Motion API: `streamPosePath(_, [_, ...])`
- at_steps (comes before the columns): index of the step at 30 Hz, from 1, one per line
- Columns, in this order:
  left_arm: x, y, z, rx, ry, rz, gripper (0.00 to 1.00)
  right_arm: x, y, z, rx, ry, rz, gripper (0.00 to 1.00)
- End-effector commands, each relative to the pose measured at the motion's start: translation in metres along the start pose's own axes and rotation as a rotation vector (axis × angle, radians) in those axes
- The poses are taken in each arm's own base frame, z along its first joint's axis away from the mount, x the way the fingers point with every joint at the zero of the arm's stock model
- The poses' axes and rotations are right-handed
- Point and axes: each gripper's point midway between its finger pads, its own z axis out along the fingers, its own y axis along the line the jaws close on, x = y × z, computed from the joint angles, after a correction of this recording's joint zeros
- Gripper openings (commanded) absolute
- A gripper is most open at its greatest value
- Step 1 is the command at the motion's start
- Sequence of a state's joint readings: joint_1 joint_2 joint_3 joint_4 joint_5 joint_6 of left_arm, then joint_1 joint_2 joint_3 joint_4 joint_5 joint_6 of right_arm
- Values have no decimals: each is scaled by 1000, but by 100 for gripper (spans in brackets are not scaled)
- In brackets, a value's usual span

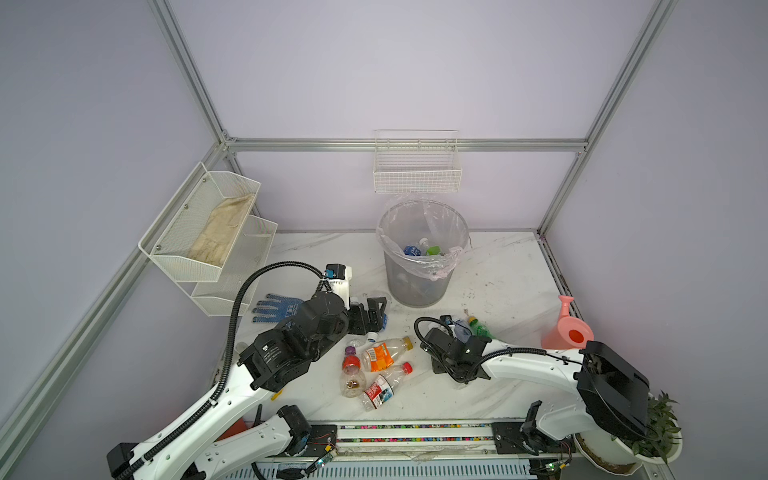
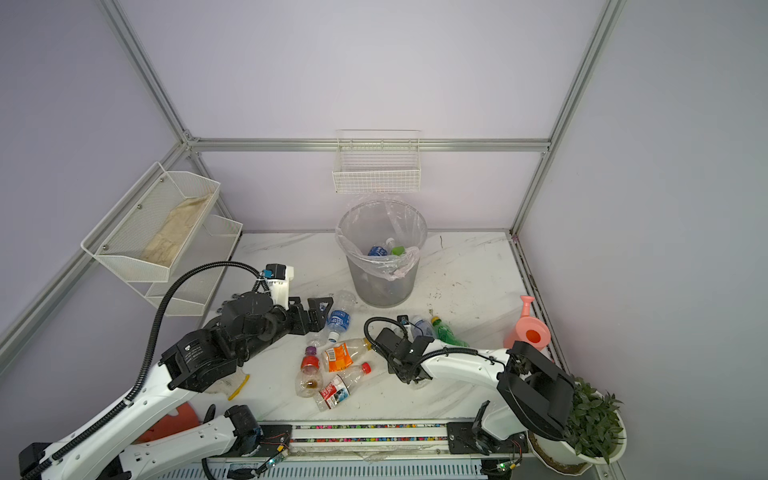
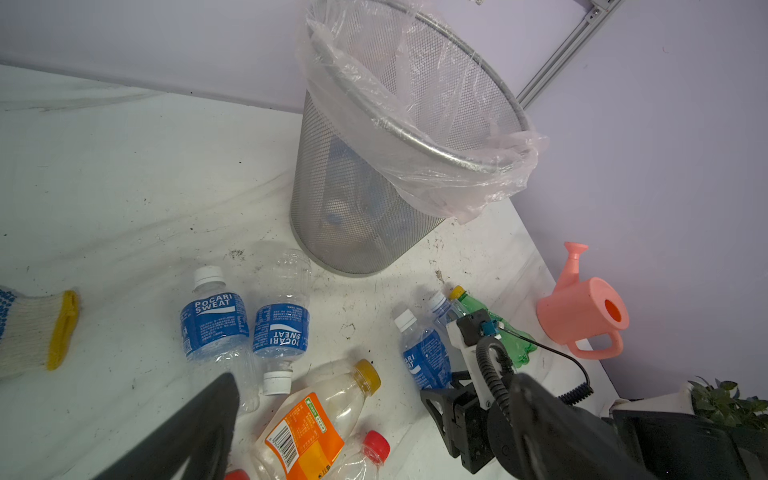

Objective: Throw the plastic bottles in the bin
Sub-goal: 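Close the right gripper around the blue-label water bottle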

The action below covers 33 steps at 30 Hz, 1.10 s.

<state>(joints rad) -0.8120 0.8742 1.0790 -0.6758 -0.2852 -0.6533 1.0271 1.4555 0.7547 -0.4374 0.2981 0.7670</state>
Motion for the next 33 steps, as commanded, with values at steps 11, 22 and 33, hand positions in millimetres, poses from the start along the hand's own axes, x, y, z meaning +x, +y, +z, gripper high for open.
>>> streamPosePath(11, [6, 11, -2, -20, -15, -16, 100, 21, 21, -6, -95, 98, 15, 26])
streamPosePath(22, [7, 12, -2, -25, -13, -15, 100, 13, 27, -26, -190, 59, 81, 24])
streamPosePath(33, [10, 15, -1, -31, -9, -11, 100, 29, 3, -2, -22, 107, 25, 32])
